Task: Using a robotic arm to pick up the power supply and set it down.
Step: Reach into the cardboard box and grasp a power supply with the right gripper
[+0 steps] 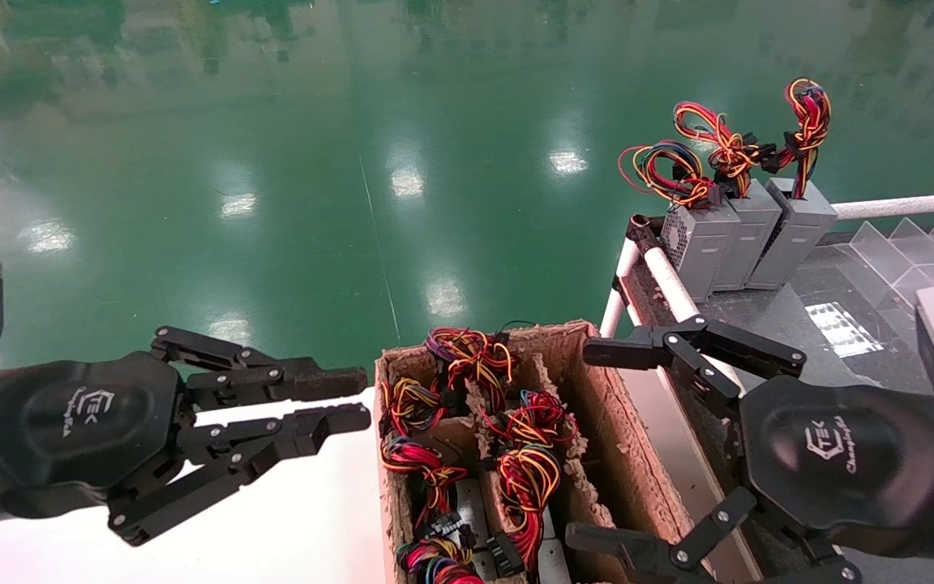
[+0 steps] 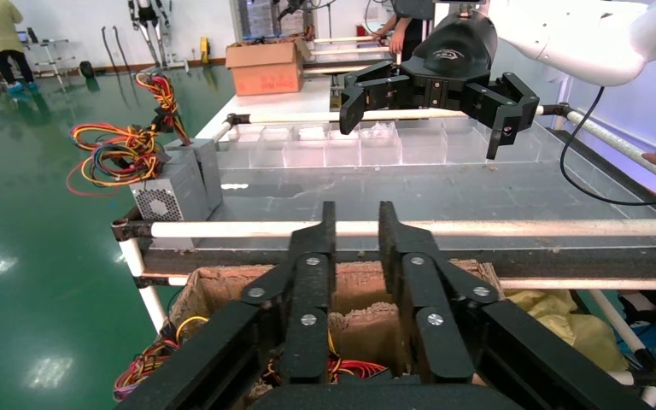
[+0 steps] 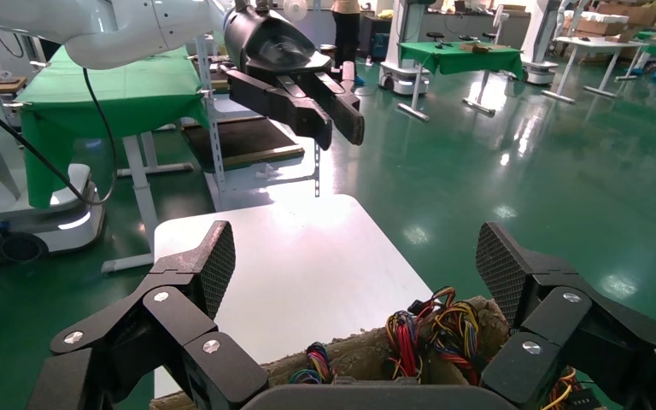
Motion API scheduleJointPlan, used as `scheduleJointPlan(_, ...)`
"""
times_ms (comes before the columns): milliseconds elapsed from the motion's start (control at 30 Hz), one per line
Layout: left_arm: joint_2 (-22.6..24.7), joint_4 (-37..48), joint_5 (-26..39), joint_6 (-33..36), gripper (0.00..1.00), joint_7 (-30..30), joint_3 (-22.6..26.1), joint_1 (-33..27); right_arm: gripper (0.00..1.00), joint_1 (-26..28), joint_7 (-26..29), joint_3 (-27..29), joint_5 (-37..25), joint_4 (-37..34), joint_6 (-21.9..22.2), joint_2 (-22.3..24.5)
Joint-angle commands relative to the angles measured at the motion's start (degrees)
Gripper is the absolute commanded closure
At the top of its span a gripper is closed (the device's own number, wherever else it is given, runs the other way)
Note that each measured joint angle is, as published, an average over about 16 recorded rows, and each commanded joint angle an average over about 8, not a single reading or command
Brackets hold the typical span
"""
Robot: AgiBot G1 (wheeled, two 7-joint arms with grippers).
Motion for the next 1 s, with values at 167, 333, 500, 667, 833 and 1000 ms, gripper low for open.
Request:
scheduleJointPlan(167, 0.00, 0.00, 0.00, 0.00, 0.00, 0.00, 0.00, 0.00, 0.00, 0.00, 0.00, 0.00, 0.00, 0.00, 0.00, 0.00)
scheduleJointPlan(333, 0.00, 0.00, 0.00, 0.00, 0.00, 0.00, 0.00, 0.00, 0.00, -0.03, 0.03, -0.01, -0.03, -0.04, 0.02, 0.02)
scheduleJointPlan(500, 0.00, 0.00, 0.00, 0.00, 0.00, 0.00, 0.00, 0.00, 0.00, -0.31, 0.58, -0.56, -1.64, -0.56, 1.08, 0.39)
scheduleJointPlan(667, 0.00, 0.00, 0.00, 0.00, 0.00, 0.00, 0.00, 0.00, 0.00, -0.58, 2.56, -2.54, -6.08, -1.51, 3.66, 0.46)
scheduleJointPlan(833, 0.00, 0.00, 0.00, 0.00, 0.00, 0.00, 0.00, 0.00, 0.00, 0.21, 5.54, -6.46, -11.84, -2.88, 4.51, -1.58)
scheduleJointPlan(1000, 0.00, 0.00, 0.00, 0.00, 0.00, 0.00, 0.00, 0.00, 0.03, 1.88, 6.95, -10.92, -17.07, -6.00, 2.87, -5.63)
